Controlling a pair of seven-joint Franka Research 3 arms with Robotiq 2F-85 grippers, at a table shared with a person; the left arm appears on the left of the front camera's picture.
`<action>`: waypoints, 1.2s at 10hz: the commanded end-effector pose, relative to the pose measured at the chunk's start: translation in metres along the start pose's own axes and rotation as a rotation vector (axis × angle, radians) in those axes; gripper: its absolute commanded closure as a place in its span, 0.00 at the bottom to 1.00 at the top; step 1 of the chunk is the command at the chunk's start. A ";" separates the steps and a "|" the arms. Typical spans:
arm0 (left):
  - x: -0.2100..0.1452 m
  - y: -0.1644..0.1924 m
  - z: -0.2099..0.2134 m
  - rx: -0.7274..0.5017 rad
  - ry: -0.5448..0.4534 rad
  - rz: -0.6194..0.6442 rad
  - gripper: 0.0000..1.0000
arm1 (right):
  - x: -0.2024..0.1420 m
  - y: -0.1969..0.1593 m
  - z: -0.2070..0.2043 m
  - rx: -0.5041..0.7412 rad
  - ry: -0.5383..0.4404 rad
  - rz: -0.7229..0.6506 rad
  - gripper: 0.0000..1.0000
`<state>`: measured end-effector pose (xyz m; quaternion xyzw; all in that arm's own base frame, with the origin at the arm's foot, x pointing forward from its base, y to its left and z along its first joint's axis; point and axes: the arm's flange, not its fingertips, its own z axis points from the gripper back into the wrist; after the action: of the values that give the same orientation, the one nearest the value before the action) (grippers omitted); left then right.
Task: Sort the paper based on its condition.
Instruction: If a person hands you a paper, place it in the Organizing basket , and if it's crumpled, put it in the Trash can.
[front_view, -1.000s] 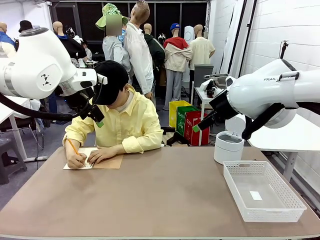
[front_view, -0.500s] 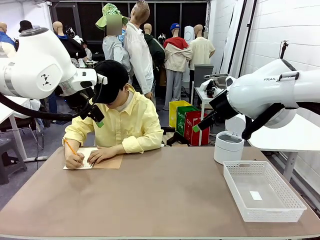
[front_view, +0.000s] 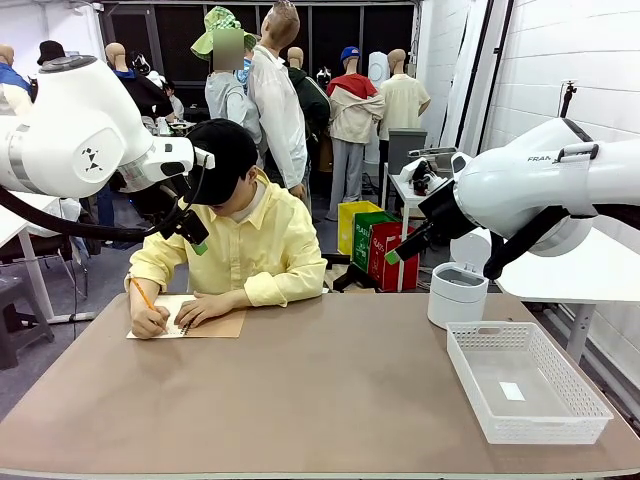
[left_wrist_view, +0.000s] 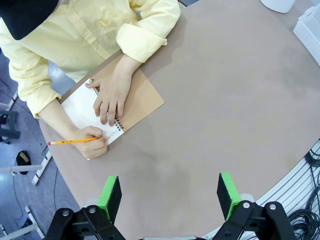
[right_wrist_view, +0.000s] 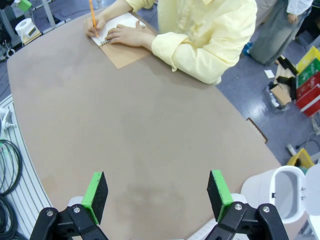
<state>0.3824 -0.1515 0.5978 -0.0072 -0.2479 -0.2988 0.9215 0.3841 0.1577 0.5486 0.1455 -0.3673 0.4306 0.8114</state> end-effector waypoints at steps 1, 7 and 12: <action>0.000 0.001 0.002 0.005 -0.003 -0.002 0.00 | 0.000 0.000 0.000 0.013 -0.001 -0.004 0.00; 0.000 0.001 0.002 0.005 -0.003 -0.002 0.00 | 0.000 0.000 0.000 0.013 -0.001 -0.004 0.00; 0.000 0.001 0.002 0.005 -0.003 -0.002 0.00 | 0.000 0.000 0.000 0.013 -0.001 -0.004 0.00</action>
<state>0.3824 -0.1515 0.5978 -0.0071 -0.2479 -0.2988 0.9215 0.3841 0.1577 0.5486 0.1455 -0.3673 0.4306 0.8114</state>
